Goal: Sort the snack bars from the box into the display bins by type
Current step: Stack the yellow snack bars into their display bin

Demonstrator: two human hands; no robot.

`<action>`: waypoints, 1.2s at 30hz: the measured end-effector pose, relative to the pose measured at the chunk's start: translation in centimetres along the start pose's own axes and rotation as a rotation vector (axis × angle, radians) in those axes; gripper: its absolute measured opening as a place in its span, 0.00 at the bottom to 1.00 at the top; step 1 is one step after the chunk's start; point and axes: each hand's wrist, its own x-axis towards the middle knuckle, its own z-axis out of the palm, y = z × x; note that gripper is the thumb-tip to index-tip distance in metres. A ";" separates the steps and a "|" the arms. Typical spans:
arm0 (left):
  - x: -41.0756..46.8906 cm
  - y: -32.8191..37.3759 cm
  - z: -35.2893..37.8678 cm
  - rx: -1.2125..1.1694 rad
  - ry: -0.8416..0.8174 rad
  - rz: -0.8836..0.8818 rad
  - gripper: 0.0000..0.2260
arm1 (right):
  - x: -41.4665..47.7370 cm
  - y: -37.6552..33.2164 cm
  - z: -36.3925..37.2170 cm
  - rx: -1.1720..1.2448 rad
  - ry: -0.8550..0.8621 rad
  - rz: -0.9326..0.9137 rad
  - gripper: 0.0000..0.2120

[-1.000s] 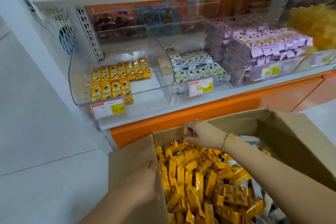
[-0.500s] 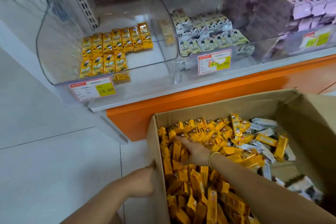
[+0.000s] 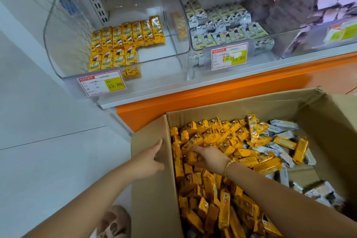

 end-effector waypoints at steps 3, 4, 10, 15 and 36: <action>-1.3 2.0 0.2 0.026 0.073 0.033 0.37 | -1.1 -0.8 -2.1 0.087 0.094 0.037 0.25; -1.9 2.8 0.3 0.034 0.131 0.061 0.34 | -1.4 -1.0 -3.4 0.151 0.154 0.063 0.24; -6.1 5.9 0.0 -0.654 0.146 0.092 0.18 | -5.5 -5.1 -12.9 1.079 0.477 0.013 0.15; -8.7 8.7 0.7 -1.370 0.125 0.223 0.19 | -9.0 -10.2 -14.9 1.168 0.527 -0.162 0.18; -13.4 11.6 -4.6 -1.369 0.292 0.542 0.13 | -11.0 -14.9 -19.6 0.621 0.638 -0.322 0.25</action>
